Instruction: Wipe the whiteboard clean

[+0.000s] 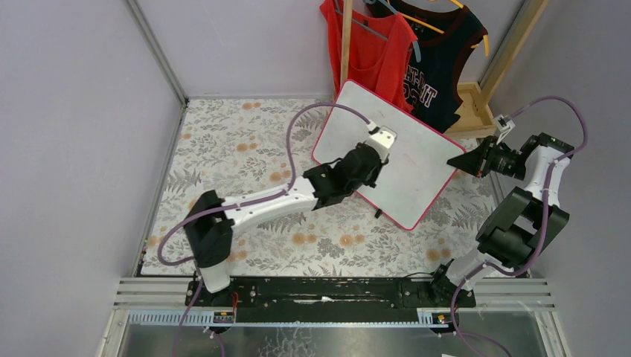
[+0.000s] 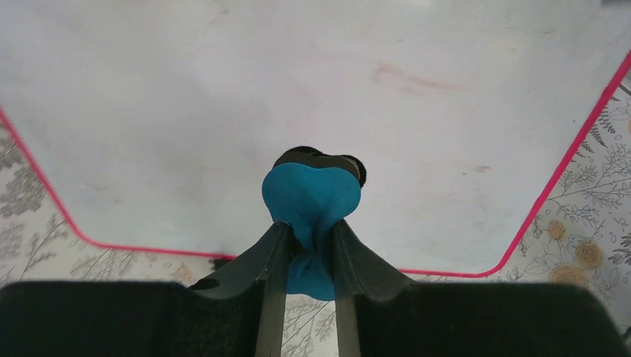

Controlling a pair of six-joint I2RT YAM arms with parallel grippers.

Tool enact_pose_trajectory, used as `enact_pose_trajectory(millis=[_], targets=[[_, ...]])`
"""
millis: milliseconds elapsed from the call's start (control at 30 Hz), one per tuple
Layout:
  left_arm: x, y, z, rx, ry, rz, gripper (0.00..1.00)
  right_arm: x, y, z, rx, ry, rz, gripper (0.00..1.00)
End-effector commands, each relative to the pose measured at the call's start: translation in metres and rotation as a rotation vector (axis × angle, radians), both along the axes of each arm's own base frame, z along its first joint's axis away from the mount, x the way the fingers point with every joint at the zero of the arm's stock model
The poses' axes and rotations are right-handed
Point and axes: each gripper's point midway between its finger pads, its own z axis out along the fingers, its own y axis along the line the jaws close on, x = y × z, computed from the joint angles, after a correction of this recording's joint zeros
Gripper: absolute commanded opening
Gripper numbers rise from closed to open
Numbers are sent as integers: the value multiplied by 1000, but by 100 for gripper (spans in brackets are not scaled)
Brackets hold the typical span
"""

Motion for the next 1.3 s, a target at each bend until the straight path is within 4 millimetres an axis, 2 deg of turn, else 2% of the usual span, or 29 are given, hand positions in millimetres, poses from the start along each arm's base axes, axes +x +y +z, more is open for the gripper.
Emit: enact_pose_trajectory(millis=[0,33,133,300,567,667,800,967,1133,1267], targets=[[-5,31,23,-71,6,48,4,-5,-2,-10,-77,34,27,0],[-7,38,29,-76,1,58,6,-5,-2,-10,-76,35,26,0],[-13,58,27,-60,2,90,7,-5,-2,-10,-73,41,24,0],[-17,81,27,-91,21,125,9,-4,-2,-9,-72,43,23,7],[-22,102,14,-82,44,160,13,-5,-1,-9,-71,48,24,47],[-23,108,9,-71,44,172,17,-5,-2,-9,-72,49,25,67],[-22,121,4,-62,41,208,21,-4,-4,-9,-88,51,18,73],[-23,141,5,-84,40,251,24,1,-10,-9,-115,71,-20,75],[-21,155,6,-104,40,291,26,7,-21,-2,-182,70,-80,75],[-20,163,2,-103,48,318,26,2,-21,7,-222,67,-115,76]])
